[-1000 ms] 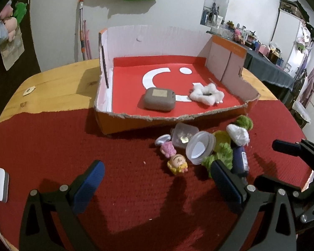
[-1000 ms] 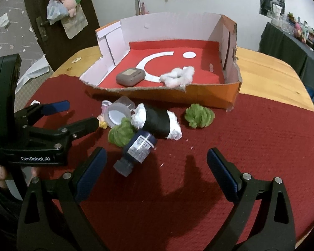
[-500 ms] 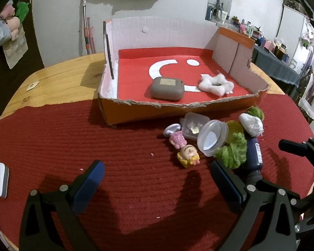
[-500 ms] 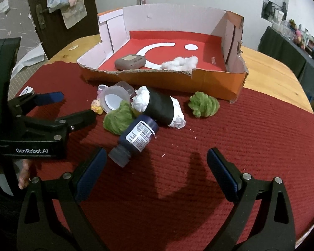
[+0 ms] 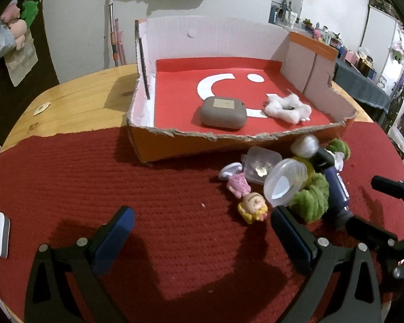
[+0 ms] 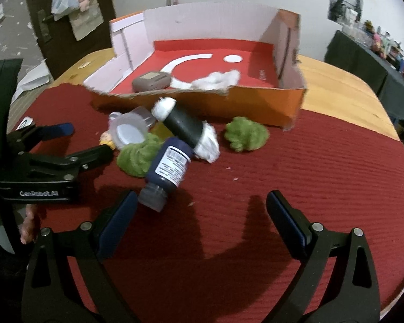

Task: Organize objects
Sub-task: 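Withdraw both tools from the box back toward the remaining objects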

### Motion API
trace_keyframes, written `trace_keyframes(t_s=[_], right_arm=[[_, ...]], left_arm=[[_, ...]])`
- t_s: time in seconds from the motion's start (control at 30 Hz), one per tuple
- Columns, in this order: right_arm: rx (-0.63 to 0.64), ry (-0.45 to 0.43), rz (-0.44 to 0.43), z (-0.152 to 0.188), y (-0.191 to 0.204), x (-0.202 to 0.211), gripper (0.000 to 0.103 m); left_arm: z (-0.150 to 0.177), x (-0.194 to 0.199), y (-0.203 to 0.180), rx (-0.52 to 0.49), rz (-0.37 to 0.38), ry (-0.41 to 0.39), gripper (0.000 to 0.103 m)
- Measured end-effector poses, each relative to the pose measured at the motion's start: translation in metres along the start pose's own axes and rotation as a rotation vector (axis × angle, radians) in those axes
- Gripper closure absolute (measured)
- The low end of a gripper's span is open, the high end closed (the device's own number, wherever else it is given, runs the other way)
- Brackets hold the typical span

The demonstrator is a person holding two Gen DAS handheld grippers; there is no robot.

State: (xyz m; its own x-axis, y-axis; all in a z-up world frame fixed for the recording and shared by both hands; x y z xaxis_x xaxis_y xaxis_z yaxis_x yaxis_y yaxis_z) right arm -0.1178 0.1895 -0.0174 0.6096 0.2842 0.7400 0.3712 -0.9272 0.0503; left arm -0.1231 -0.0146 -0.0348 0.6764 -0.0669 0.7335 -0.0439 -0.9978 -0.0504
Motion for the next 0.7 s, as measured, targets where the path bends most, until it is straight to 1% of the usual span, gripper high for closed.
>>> trace_keyframes(t_s=[0.13, 0.27, 0.33, 0.43, 0.5, 0.7], right_arm=[[-0.019, -0.003, -0.004, -0.002, -0.003, -0.001, 0.005], [0.003, -0.005, -0.016, -0.004, 0.005, -0.006, 0.006], [0.014, -0.008, -0.020, -0.005, 0.009, -0.008, 0.008], [0.016, -0.009, -0.026, -0.006, 0.011, -0.011, 0.021], [0.014, -0.007, -0.028, -0.007, 0.011, -0.013, 0.024], [0.000, -0.007, -0.035, -0.007, 0.007, -0.013, 0.025]], left_arm=[[-0.003, -0.001, 0.002, 0.022, -0.005, -0.007, 0.000], [-0.005, -0.001, 0.001, 0.027, -0.011, -0.021, 0.001], [-0.007, -0.001, 0.000, 0.024, -0.011, -0.031, 0.005], [-0.008, -0.002, -0.001, 0.017, -0.011, -0.033, 0.008], [-0.007, -0.001, 0.000, 0.019, -0.003, -0.034, 0.010], [-0.001, 0.006, 0.007, 0.036, 0.008, -0.030, 0.011]])
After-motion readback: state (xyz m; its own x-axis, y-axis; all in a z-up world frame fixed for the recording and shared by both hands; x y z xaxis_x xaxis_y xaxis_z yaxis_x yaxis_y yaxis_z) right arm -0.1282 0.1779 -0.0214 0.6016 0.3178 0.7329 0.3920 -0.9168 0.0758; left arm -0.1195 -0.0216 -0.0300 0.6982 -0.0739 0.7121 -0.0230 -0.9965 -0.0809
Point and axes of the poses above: each gripper's, at about its wrist camera, not at the fingertips, and x roughly against the way its jaws point, y to its left, z to its underside, the point moved 7 cm from there along -x, roughly the way its jaws point, and after that the axes turned 5 degrees about -y, right-handed, at the moved point
